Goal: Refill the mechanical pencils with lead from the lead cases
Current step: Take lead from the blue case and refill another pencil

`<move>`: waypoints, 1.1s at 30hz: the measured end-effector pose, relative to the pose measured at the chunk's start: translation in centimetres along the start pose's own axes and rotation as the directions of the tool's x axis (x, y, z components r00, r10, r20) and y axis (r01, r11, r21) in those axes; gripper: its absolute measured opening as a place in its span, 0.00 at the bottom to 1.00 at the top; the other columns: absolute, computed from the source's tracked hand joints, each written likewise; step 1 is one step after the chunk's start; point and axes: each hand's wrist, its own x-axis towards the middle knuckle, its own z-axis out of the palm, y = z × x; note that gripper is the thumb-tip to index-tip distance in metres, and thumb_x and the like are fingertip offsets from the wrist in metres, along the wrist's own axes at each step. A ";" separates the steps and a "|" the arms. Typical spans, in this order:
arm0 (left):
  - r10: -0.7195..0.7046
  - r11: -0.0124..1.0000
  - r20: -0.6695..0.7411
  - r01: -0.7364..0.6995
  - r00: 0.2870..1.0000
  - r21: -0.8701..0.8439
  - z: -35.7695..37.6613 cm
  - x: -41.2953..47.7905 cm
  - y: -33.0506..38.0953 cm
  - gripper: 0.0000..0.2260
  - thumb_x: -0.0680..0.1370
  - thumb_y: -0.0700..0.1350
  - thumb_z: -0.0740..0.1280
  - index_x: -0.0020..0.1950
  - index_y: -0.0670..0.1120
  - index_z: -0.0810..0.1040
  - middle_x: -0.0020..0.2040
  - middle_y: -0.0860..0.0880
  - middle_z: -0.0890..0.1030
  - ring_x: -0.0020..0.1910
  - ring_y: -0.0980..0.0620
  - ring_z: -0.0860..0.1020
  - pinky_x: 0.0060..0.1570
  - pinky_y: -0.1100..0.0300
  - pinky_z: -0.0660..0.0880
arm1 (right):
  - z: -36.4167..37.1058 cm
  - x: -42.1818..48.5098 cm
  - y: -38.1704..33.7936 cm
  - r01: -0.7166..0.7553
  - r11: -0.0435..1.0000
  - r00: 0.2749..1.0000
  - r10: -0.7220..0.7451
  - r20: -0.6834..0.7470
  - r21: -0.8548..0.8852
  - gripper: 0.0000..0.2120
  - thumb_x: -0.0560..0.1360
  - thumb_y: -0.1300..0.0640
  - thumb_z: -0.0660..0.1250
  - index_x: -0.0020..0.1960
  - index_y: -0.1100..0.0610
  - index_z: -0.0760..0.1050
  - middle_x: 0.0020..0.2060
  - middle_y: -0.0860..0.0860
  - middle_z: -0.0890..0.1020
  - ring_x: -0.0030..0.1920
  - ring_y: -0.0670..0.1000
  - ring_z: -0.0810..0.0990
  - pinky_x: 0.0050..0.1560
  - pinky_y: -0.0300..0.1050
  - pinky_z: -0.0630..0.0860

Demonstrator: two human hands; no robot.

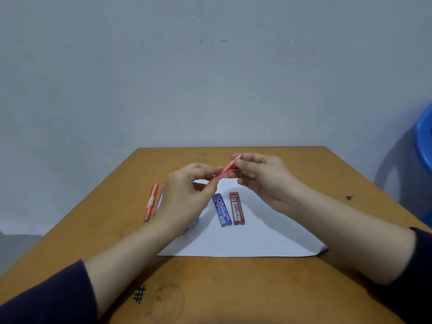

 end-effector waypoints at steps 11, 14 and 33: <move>-0.530 0.563 0.440 0.689 0.725 -0.457 0.7 -0.3 2.2 0.16 0.81 0.46 0.61 0.48 0.34 0.81 0.41 0.37 0.84 0.36 0.46 0.83 0.37 0.61 0.81 | -0.7 1.1 -0.3 -0.217 0.699 0.959 0.283 0.015 0.681 0.11 0.81 0.55 0.56 0.50 0.56 0.76 0.28 0.51 0.67 0.25 0.48 0.64 0.32 0.41 0.63; -0.558 0.351 0.596 0.815 0.577 -0.461 0.5 -0.2 2.7 0.23 0.80 0.52 0.58 0.50 0.32 0.81 0.45 0.35 0.83 0.39 0.43 0.84 0.41 0.57 0.82 | -1.1 0.9 -0.5 -0.221 0.659 0.960 0.278 0.040 0.719 0.20 0.80 0.48 0.54 0.37 0.59 0.74 0.23 0.48 0.60 0.21 0.47 0.57 0.23 0.36 0.56; -0.325 0.128 0.885 0.943 0.334 -0.308 0.1 -0.7 3.6 0.38 0.73 0.65 0.56 0.55 0.30 0.79 0.54 0.31 0.79 0.52 0.35 0.81 0.49 0.51 0.81 | -1.7 0.7 -1.4 -0.059 0.636 0.990 0.135 -0.035 0.769 0.14 0.65 0.55 0.56 0.23 0.56 0.59 0.18 0.47 0.56 0.15 0.46 0.53 0.17 0.35 0.48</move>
